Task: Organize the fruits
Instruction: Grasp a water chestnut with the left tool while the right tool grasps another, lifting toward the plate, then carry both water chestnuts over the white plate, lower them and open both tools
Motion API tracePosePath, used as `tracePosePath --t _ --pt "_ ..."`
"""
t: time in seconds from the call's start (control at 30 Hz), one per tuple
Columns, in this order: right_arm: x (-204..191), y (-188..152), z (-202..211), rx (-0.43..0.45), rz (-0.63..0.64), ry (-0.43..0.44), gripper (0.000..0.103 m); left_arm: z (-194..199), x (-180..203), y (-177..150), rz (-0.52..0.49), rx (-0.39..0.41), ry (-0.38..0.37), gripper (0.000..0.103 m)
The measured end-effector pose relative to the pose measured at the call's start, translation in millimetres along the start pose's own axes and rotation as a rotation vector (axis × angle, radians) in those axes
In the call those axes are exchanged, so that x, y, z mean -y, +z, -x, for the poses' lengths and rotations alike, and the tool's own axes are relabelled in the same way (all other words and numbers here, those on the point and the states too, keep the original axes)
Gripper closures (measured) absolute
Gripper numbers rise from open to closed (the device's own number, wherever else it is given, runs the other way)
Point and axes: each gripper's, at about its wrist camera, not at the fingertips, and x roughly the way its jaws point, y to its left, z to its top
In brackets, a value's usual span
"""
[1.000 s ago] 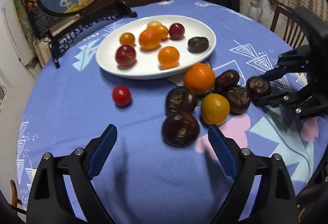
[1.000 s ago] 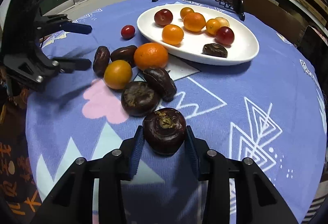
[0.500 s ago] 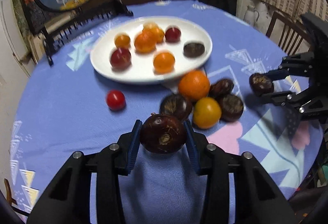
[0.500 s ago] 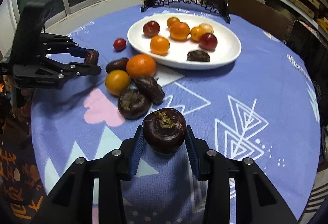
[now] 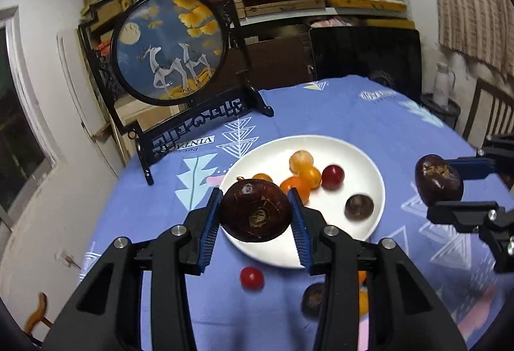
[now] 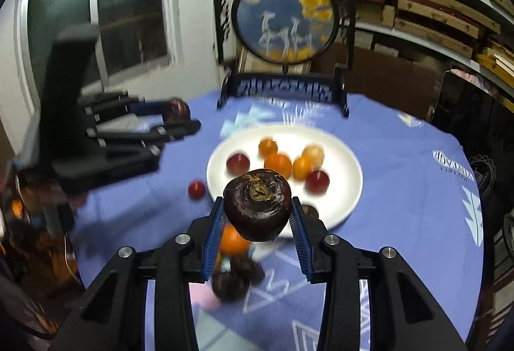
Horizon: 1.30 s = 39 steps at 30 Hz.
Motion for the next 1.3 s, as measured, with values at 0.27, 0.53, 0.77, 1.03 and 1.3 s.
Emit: tracePosePath --t 0.27,0.53,0.77,1.03,1.3 --pt "9.3 8.6 -21.2 0.004 -0.074 -0.002 0.063 -28.9 1.1 2.5 0.05 -0.052 -0.006 0.063" --pt "17.0 15.6 -49.4 -0.016 -0.11 0.005 0.062 -57.8 0.1 5.3 0.06 -0.09 0.011 0.063" --pt "27.0 25.0 -74.3 -0.032 -0.12 0.0 0.062 -87.6 -0.1 12.1 0.053 -0.123 0.024 0.063" --pt "39.9 33.1 -102.0 -0.046 -0.147 -0.006 0.062 -116.6 -5.9 18.1 0.057 -0.15 0.038 0.063" --pt "48.2 35.2 -116.9 -0.053 -0.173 -0.001 0.062 -132.9 -11.6 18.6 0.068 -0.168 0.04 0.063"
